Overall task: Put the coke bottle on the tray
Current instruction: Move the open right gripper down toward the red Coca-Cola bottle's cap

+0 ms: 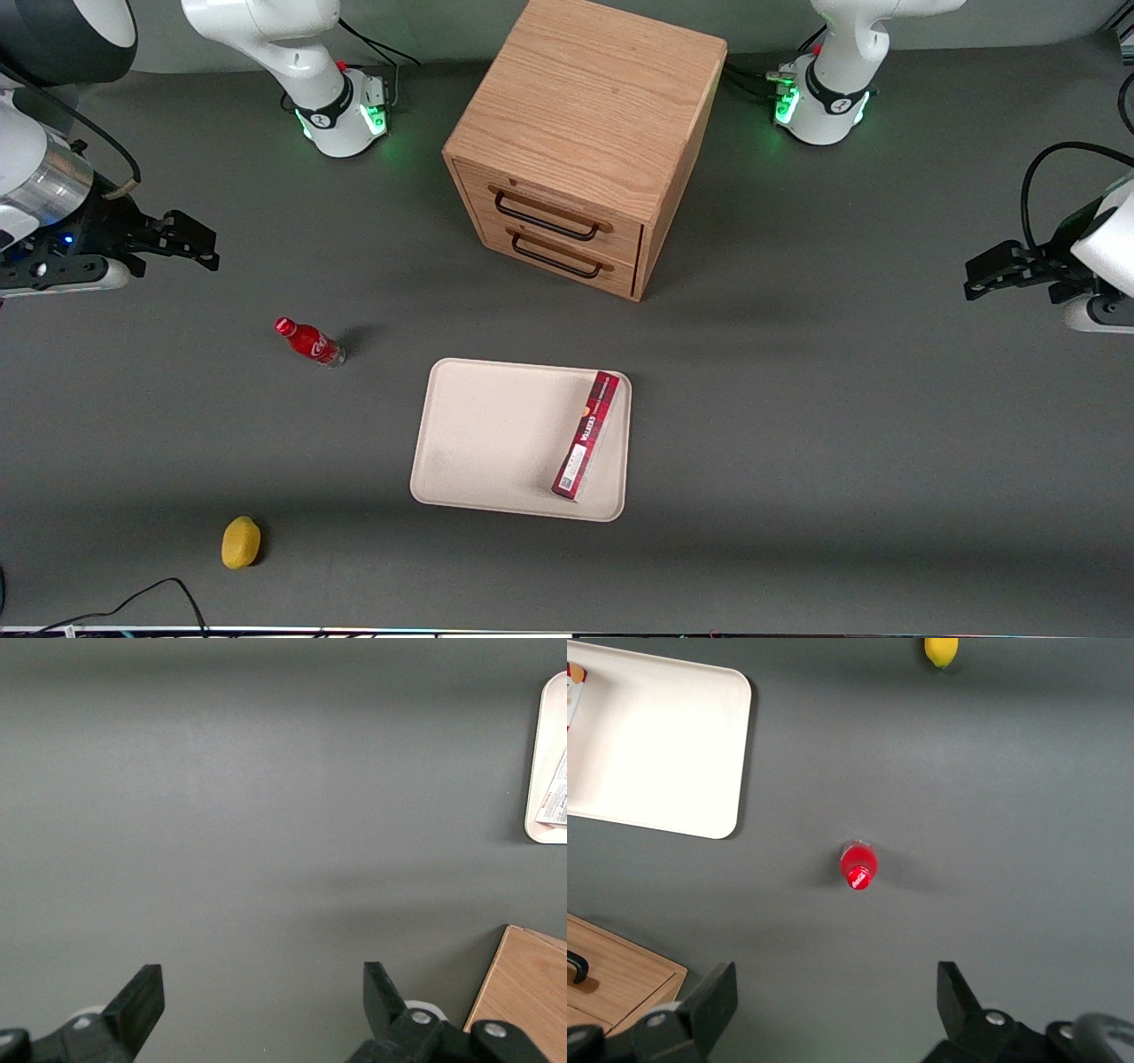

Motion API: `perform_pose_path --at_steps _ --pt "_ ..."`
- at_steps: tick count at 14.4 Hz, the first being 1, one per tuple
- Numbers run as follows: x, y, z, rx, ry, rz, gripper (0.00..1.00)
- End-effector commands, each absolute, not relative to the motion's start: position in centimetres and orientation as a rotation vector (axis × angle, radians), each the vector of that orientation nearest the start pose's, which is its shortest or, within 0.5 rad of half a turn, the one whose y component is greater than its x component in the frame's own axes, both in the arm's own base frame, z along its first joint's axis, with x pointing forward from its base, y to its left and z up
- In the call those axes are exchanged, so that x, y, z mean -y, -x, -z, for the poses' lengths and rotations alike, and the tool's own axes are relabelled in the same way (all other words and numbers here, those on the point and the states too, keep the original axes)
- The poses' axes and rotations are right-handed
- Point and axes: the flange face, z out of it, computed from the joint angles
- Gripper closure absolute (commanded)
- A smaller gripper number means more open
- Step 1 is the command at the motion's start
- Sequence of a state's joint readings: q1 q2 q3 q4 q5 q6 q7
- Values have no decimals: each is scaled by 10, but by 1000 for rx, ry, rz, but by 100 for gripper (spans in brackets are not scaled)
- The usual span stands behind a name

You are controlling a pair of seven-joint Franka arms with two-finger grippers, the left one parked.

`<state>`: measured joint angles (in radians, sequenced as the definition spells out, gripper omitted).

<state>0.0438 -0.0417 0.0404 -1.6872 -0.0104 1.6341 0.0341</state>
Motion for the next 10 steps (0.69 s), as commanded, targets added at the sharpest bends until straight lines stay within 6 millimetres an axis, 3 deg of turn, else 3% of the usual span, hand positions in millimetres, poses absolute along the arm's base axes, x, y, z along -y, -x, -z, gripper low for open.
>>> perform_pose_path --at_steps 1,4,6,10 --pt "-43 -547 -606 96 3131 -49 0" --pt "-46 -549 -602 112 3130 -65 0" --pt "-46 -553 -589 95 3131 -106 0" --pt "-39 -550 -522 103 3129 -195 0"
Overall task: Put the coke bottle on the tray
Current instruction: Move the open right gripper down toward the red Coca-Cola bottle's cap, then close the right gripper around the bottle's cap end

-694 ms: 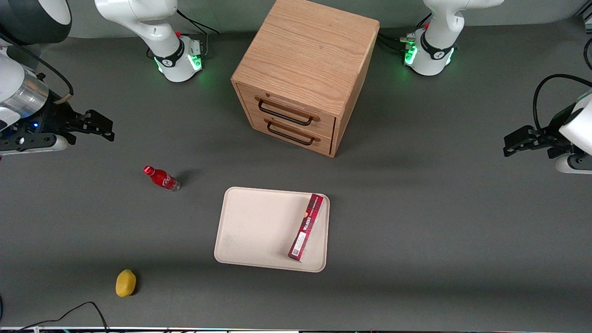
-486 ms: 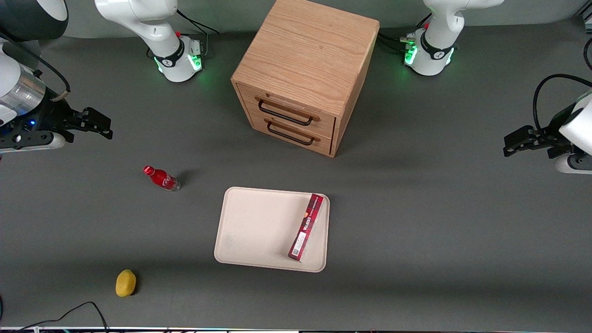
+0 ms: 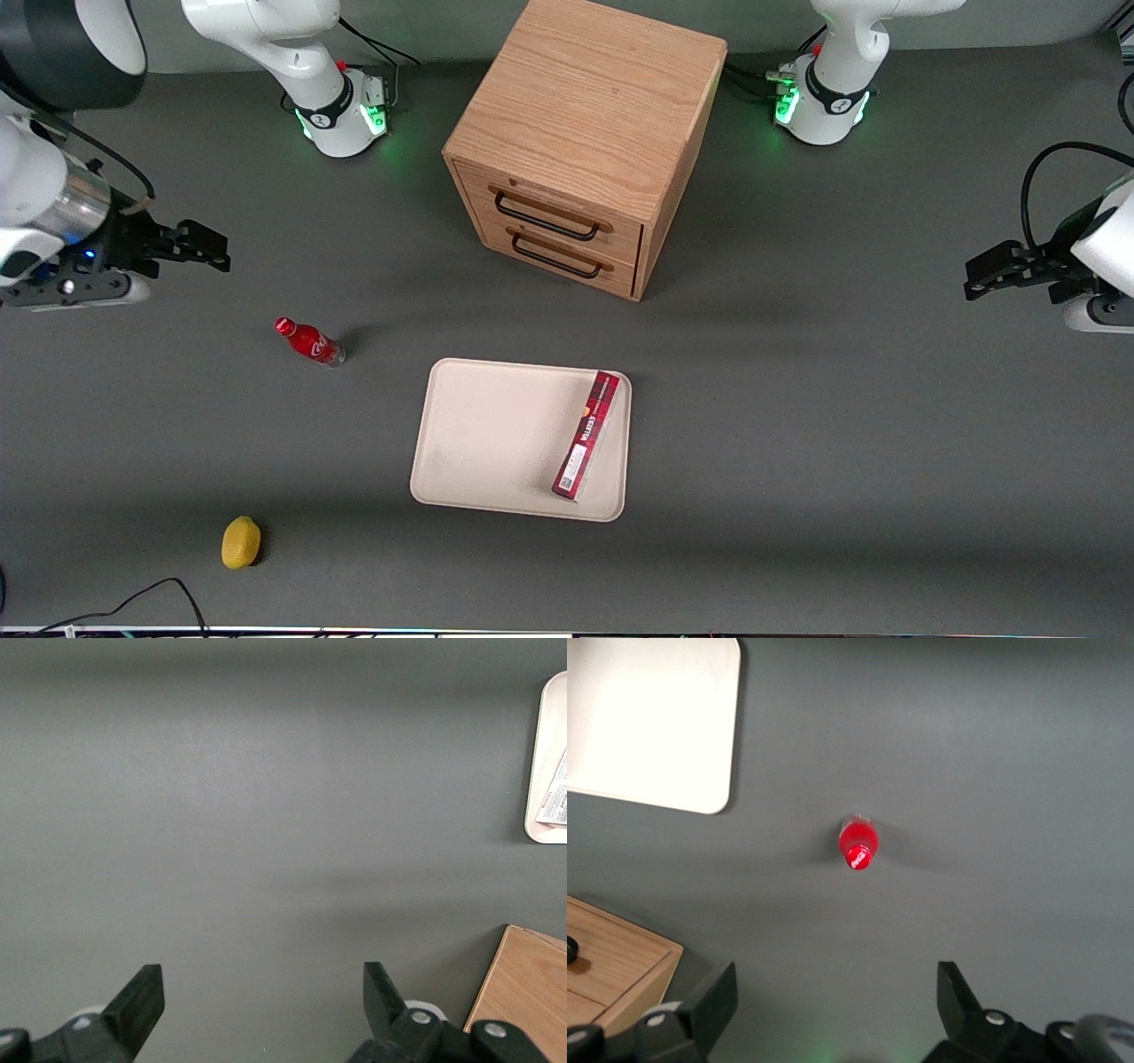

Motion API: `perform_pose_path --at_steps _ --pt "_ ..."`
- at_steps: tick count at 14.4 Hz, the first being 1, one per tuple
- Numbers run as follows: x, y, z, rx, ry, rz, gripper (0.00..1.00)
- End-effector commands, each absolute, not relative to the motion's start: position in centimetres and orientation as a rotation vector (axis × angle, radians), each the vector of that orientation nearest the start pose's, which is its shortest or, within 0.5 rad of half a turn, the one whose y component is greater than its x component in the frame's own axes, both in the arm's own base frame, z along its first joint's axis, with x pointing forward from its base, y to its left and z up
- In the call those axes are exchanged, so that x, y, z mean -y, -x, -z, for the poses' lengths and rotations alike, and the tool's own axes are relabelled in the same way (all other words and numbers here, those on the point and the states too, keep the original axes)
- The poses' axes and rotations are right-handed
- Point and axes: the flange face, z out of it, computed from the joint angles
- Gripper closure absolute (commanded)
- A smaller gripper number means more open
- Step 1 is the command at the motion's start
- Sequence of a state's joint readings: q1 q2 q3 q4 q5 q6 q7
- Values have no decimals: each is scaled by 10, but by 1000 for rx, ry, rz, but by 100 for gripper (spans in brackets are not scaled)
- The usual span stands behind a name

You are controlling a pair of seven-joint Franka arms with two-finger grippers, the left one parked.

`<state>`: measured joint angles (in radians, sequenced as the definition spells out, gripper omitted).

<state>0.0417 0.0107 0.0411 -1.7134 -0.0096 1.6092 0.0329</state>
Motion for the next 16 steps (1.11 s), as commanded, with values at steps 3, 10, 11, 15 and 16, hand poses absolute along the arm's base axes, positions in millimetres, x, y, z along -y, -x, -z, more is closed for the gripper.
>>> perform_pose_path --at_steps 3,10,11,15,16 --pt "-40 -547 -451 124 3133 -116 0" --pt "-36 -526 -349 220 3134 -5 0" --pt "-36 -527 -344 220 3134 0 0" --pt "-32 -526 -328 212 3134 26 4" --pt "-32 -526 -325 212 3134 24 7"
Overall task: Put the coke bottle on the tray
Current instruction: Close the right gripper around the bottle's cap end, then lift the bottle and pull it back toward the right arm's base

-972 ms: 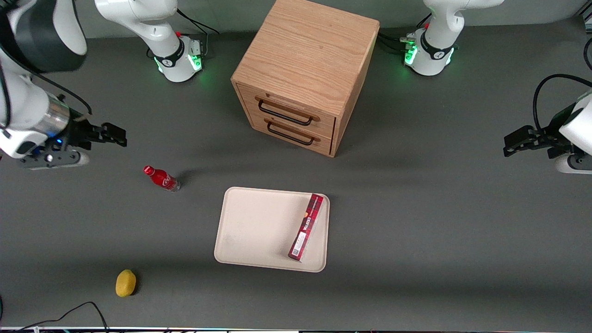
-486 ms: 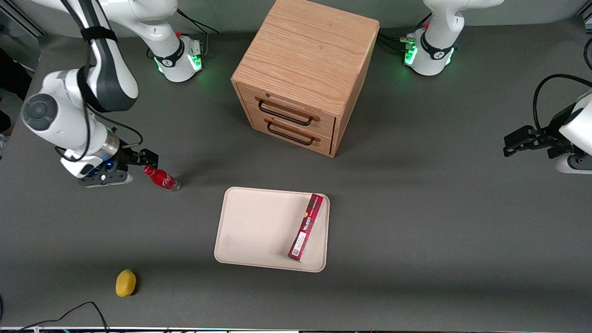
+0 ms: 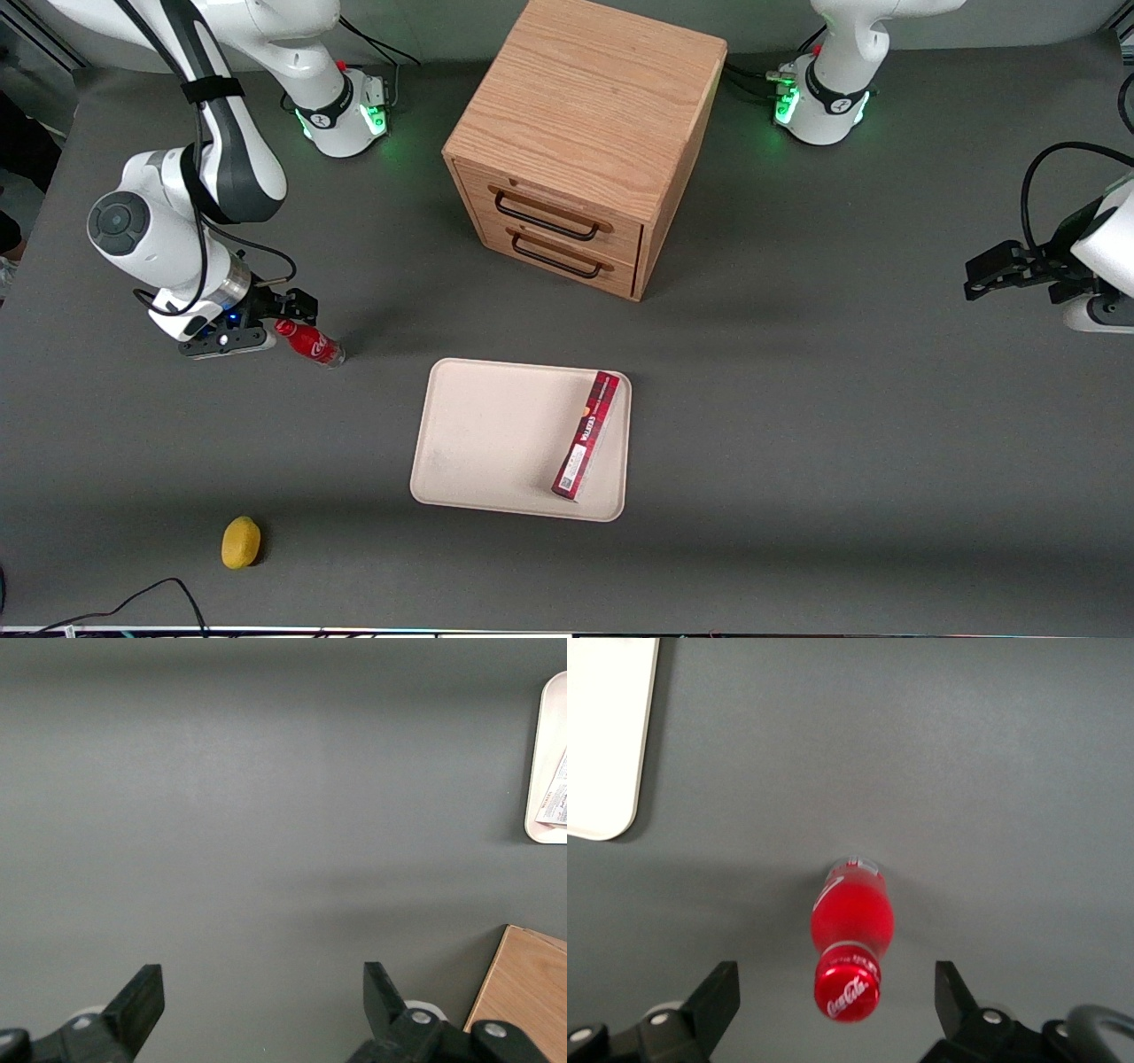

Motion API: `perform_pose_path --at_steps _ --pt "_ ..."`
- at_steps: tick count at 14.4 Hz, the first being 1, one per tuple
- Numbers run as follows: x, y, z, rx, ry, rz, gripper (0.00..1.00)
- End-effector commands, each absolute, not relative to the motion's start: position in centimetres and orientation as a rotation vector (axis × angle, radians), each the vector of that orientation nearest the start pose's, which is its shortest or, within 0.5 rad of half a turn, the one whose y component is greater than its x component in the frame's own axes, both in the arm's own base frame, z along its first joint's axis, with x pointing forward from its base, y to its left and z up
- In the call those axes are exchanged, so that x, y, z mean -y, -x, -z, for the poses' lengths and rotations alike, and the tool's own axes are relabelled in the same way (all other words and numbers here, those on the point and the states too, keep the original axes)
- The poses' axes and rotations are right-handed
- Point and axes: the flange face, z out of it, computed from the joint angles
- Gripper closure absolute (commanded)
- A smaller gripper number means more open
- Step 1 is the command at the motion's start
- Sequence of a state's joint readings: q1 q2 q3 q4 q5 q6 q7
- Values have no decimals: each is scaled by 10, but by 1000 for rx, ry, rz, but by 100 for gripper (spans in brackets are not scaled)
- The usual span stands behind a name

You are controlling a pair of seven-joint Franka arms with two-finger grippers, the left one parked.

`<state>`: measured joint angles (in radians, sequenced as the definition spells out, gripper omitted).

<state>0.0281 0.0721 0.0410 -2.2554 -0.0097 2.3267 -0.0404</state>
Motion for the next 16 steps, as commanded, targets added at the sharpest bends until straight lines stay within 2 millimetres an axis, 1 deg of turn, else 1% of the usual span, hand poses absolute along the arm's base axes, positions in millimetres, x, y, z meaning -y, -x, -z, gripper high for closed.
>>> perform_pose_path --at_steps 1,2,3,4,6,7,8,10,11,13,16 --pt "-32 -525 -324 212 3134 22 11" --pt "-32 -525 -324 214 3134 19 22" --pt "-31 -524 -324 222 3134 19 35" --pt "-30 -521 -324 231 3135 15 53" --pt "-23 -519 -329 231 3135 19 84" --pt "-24 -518 -331 245 3135 17 100" --pt "-23 -517 -333 243 3135 -2 100" --pt "-23 -515 -349 241 3135 -2 100" --pt "-22 -516 -366 238 3137 7 100" --pt "-22 -524 -412 230 3138 -41 100" --pt "-24 -541 -498 201 3137 -104 100"
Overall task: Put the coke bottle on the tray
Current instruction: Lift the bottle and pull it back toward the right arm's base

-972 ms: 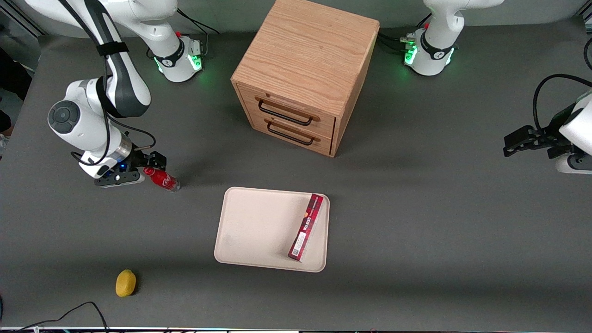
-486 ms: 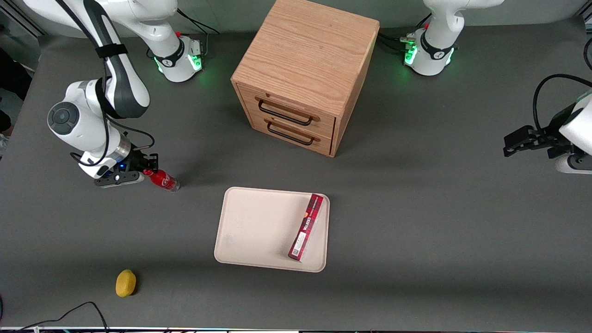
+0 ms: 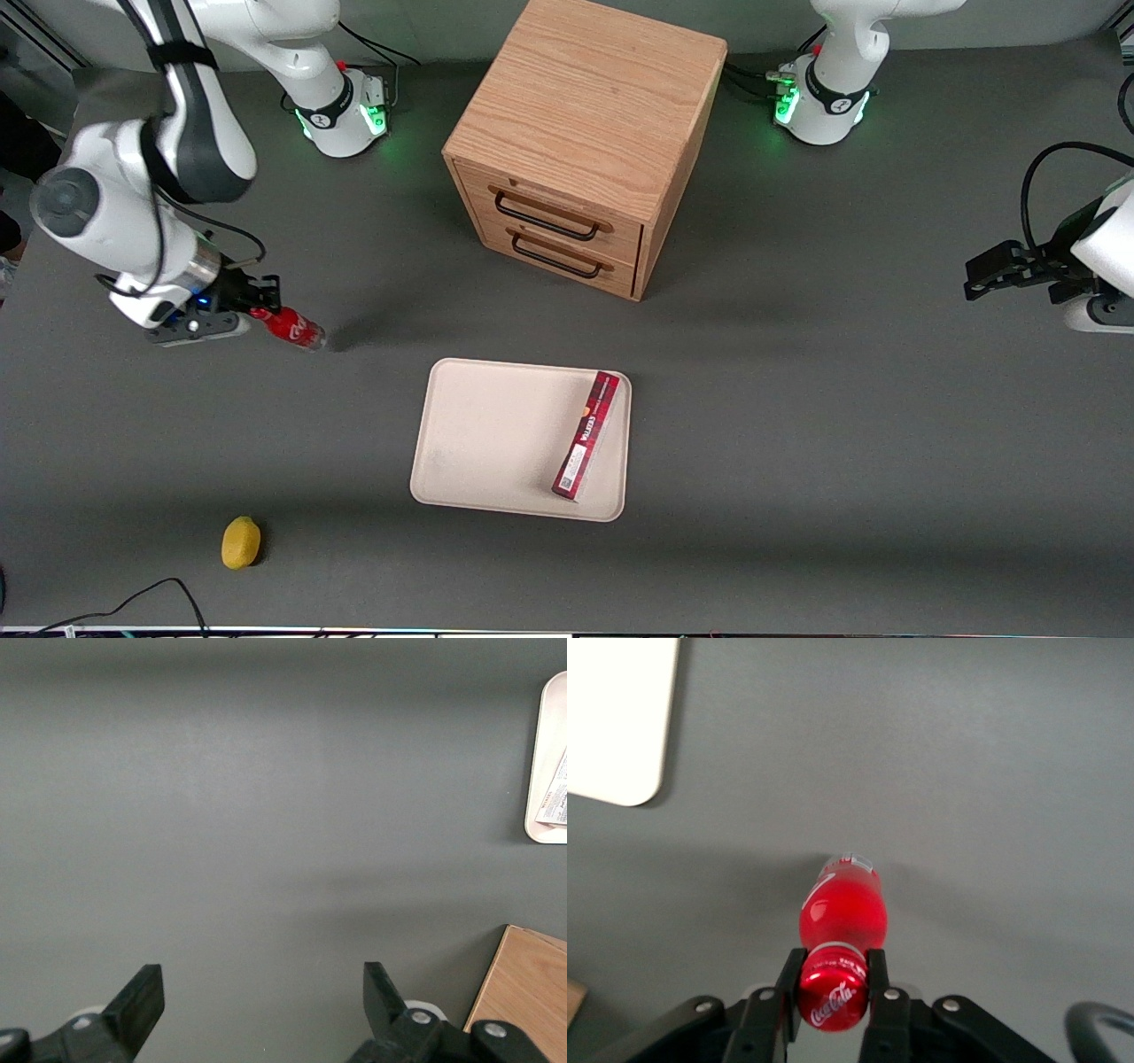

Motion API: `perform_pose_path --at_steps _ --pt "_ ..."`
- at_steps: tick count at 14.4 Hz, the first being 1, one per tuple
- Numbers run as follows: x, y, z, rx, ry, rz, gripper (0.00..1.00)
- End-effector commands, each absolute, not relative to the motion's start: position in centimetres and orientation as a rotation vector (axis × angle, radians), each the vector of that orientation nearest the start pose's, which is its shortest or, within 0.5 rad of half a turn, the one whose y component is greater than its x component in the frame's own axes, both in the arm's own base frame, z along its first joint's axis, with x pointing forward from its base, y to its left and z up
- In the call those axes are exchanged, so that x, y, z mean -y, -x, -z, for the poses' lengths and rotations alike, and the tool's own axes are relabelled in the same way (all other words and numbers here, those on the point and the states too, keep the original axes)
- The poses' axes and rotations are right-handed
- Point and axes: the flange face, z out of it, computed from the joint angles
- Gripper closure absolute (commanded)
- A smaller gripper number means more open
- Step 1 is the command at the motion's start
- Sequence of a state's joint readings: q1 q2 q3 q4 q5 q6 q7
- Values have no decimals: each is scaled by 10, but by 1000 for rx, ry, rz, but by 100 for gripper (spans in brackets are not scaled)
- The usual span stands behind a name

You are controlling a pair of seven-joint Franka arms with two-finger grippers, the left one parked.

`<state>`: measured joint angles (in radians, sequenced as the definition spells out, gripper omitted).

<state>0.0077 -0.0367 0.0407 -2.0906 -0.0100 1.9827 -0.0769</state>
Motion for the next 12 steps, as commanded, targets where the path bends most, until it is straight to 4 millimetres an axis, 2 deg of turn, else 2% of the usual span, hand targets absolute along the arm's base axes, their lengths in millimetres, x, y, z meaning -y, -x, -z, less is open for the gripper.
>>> perform_pose_path --at_steps 1,3,5,6,8,9,10,12 --pt "-24 -546 -529 198 3137 -97 100" --pt "-25 -554 -585 183 3136 -116 100" --pt "-27 -564 -621 173 3134 -144 100" --pt "-30 -570 -631 144 3137 -154 100" --pt "-33 -587 -637 104 3155 -166 100" --pt "-42 -594 -629 89 3157 -187 100" --pt "-52 -604 -615 51 3158 -218 100" --pt "-97 -630 -581 -30 3168 -244 100"
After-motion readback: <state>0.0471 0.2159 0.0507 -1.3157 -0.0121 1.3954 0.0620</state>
